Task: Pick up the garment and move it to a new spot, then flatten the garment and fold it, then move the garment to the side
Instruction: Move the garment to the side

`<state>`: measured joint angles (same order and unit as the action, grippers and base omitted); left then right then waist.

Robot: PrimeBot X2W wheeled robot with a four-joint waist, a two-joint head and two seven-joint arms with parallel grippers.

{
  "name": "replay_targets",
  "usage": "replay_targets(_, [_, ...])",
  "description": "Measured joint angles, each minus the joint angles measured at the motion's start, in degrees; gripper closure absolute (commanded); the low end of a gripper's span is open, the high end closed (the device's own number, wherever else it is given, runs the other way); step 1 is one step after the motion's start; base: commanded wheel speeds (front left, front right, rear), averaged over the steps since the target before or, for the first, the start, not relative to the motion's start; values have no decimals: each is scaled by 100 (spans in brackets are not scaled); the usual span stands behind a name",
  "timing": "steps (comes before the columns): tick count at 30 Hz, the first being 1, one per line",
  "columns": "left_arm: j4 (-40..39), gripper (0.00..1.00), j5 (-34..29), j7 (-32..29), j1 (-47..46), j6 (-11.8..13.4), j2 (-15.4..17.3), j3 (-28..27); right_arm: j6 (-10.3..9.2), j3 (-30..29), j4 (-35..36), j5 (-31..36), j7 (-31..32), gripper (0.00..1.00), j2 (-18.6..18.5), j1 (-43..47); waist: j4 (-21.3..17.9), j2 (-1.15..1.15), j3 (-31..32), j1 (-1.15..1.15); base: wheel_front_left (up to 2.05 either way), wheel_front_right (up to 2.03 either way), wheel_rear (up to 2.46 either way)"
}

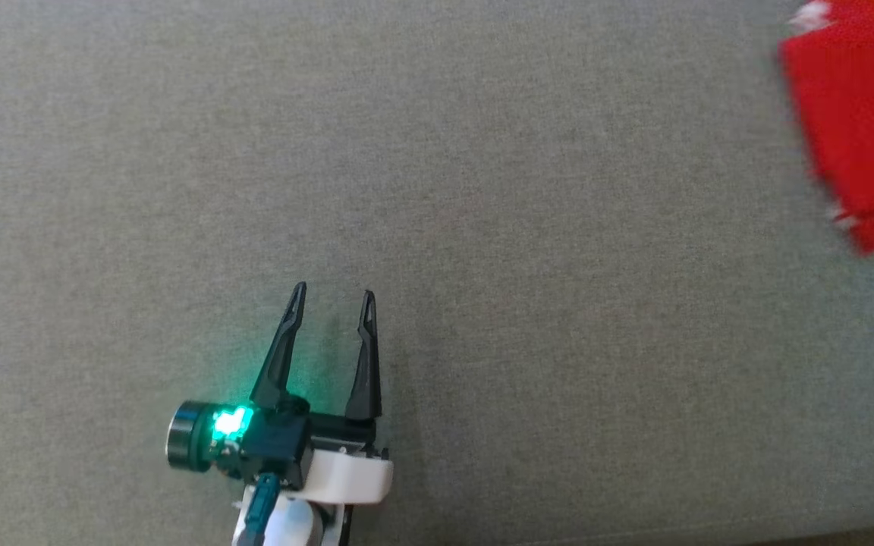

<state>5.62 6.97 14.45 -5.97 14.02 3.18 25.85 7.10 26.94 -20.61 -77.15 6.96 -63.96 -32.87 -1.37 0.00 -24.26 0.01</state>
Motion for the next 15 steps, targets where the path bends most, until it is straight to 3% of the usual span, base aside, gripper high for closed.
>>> replay_targets(5, [19,0,-49,0,-201,-44,0,7,0,-248,-182,0,-59,100,-366,-166,-27,0,-239,0,0,0,0])
replay_targets(6, [16,0,-49,0,-253,-44,-1,8,0,-307,-261,1,-59,83,-408,-187,-25,0,-284,0,0,0,0])
replay_targets(7, [22,0,-48,0,-298,-44,-1,8,0,-339,-326,2,-59,8,-457,-190,-23,0,-321,1,0,0,0])
replay_targets(8, [30,0,-48,0,-341,-44,-1,9,0,-357,-403,15,-66,0,-500,-190,-19,0,-348,1,0,0,0])
replay_targets(12, [85,0,-34,0,-389,-29,-1,9,0,-368,-489,270,-193,0,-488,-210,4,0,-299,0,0,0,0])
replay_targets(15, [79,0,110,0,-395,19,-2,-33,0,-254,-361,595,-265,0,-280,-211,2,0,-133,-1,0,0,0])
